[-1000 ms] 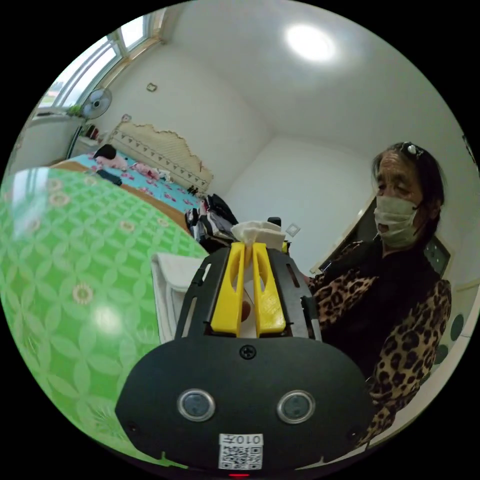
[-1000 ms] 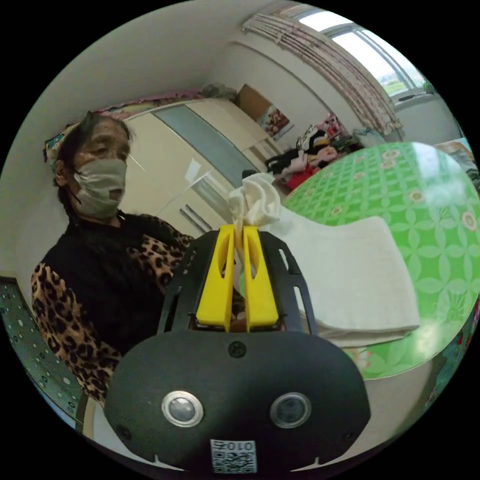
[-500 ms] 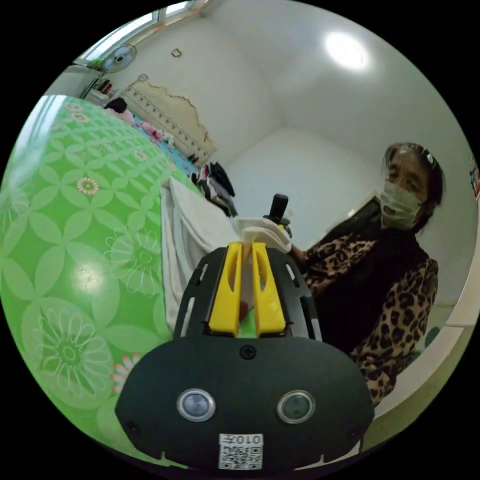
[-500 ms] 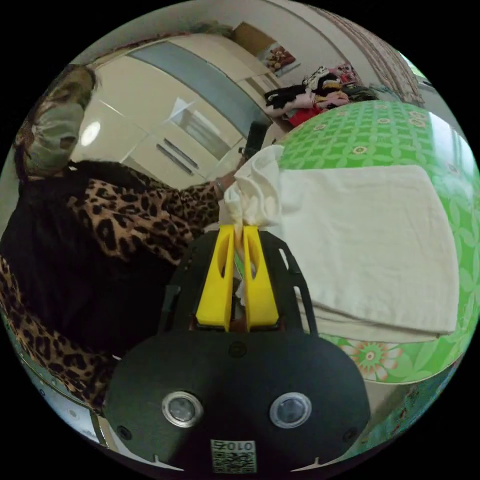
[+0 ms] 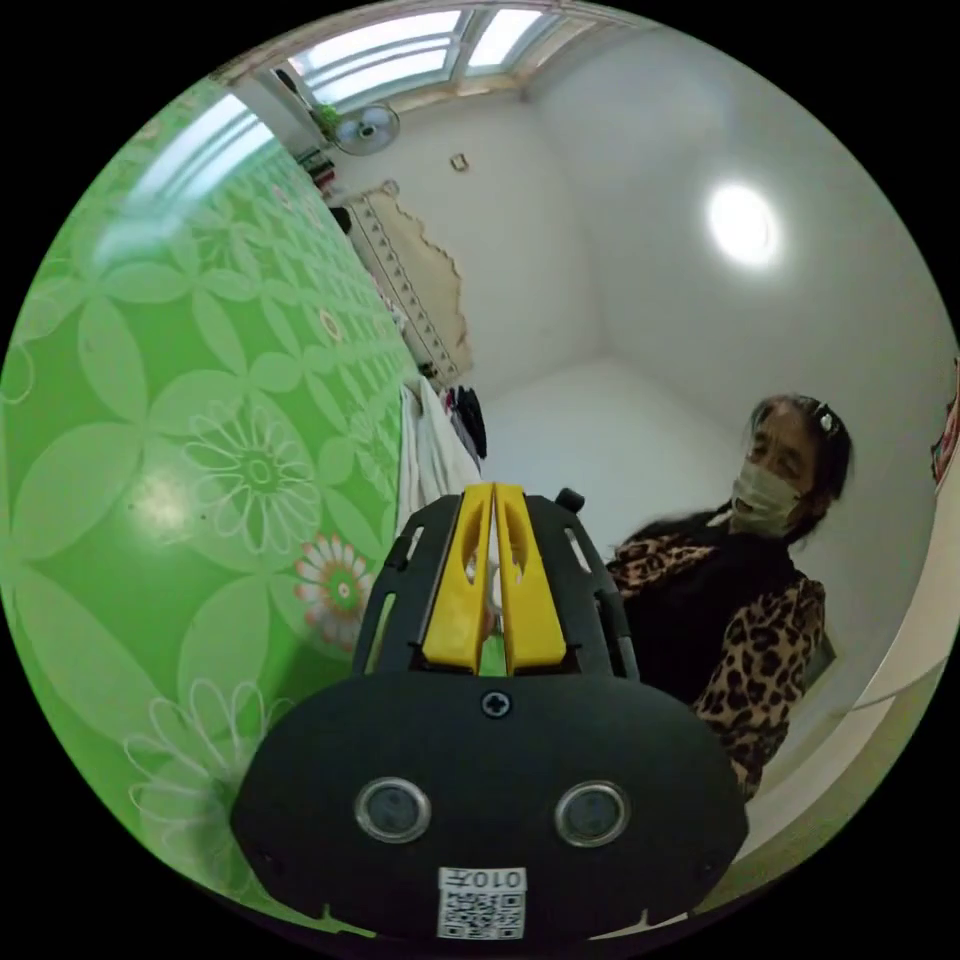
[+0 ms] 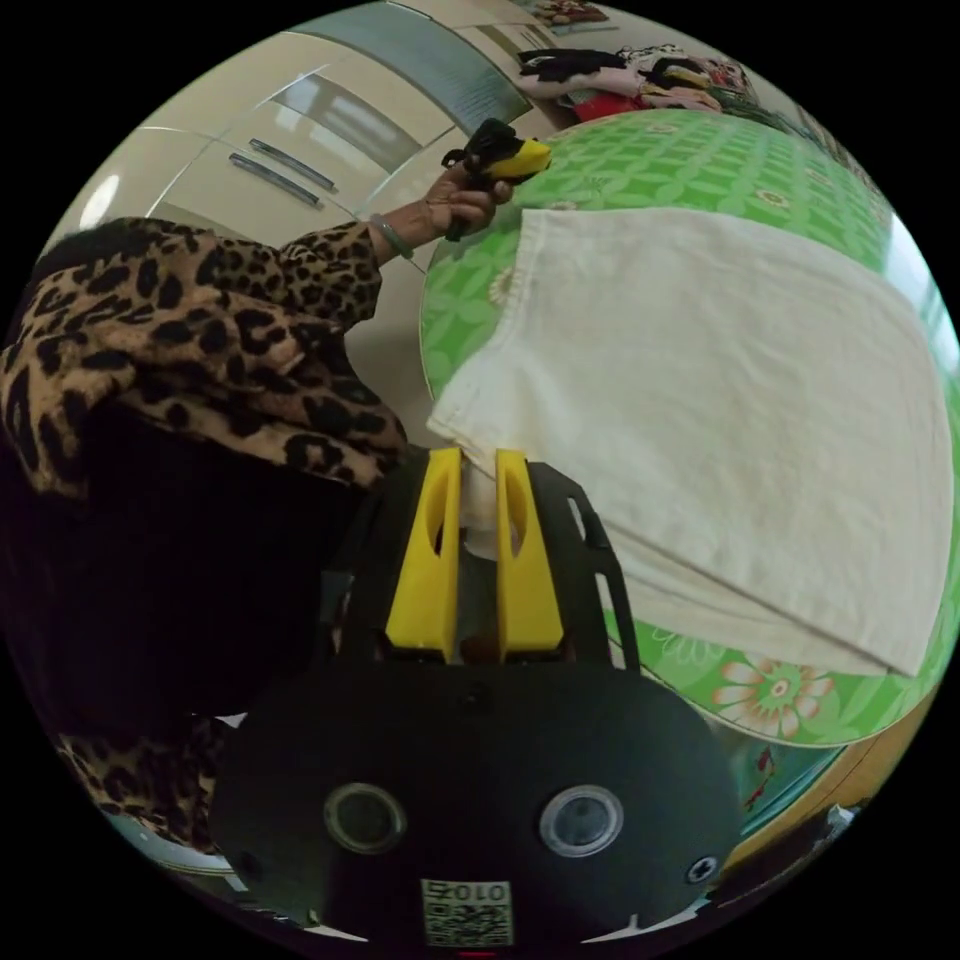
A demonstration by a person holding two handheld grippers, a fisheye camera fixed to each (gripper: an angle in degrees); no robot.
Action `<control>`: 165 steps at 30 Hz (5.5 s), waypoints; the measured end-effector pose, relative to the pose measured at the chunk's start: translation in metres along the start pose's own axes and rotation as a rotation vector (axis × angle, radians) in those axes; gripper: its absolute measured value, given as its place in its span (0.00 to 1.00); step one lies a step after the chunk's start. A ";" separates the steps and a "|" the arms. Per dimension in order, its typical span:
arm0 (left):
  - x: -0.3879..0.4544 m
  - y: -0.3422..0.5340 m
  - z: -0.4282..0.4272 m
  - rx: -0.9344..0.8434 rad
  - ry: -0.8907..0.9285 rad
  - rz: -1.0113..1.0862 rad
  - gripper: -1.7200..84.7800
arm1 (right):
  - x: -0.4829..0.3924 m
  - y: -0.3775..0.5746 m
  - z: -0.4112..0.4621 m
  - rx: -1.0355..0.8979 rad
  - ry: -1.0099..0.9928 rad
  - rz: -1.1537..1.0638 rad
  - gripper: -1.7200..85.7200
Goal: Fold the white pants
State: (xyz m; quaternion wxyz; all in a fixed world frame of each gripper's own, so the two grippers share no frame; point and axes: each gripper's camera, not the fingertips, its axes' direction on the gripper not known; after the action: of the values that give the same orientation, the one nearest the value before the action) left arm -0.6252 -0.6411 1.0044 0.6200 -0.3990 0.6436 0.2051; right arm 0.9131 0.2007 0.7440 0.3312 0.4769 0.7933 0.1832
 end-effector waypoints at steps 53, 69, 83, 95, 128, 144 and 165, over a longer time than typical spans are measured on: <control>0.521 0.159 0.325 0.771 -1.578 0.934 0.02 | -0.208 0.235 -0.359 1.291 0.815 -0.588 0.07; 0.471 0.176 0.253 0.892 -1.257 0.613 0.02 | -0.219 0.159 -0.410 1.198 0.471 -0.635 0.13; 0.253 0.226 0.164 0.571 -0.898 -0.080 0.14 | 0.017 0.035 -0.315 0.481 0.052 -0.011 0.21; 0.116 0.232 0.141 0.440 -0.844 -0.439 0.21 | 0.158 0.124 -0.256 0.453 -0.136 0.460 0.22; 0.057 0.133 0.103 0.341 -0.695 -0.310 0.14 | 0.241 0.085 -0.274 0.239 -0.203 0.400 0.12; 0.176 0.066 0.233 0.469 -0.990 -0.394 0.13 | 0.290 0.164 -0.378 0.337 -0.430 0.283 0.07; 0.117 0.020 0.264 0.337 -1.026 -0.440 0.18 | 0.334 0.141 -0.425 0.100 -0.267 0.334 0.07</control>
State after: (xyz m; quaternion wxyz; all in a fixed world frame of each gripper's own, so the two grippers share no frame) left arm -0.4630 -0.4591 0.8483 0.9354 -0.2688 0.1869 0.1335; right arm 0.5962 0.5716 1.0158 0.3742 0.6376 0.6605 0.1312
